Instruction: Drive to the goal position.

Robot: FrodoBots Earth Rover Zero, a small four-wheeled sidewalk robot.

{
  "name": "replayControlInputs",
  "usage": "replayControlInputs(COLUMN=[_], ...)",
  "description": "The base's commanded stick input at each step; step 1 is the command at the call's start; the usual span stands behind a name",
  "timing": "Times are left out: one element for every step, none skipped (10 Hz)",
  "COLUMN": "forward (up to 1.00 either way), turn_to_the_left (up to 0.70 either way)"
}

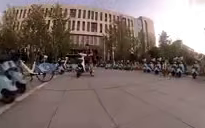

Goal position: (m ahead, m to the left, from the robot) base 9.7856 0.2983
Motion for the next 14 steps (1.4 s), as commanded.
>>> replayControlInputs(forward=[0.70,0.70,0.70,0.70,0.70,0.70,0.70,0.70,0.70,0.70,0.70,0.70,0.70,0.70], turn_to_the_left=[0.00,0.00,0.00,0.00,0.00,0.00,0.00,0.00,0.00,0.00,0.00,0.00,0.00,0.00])
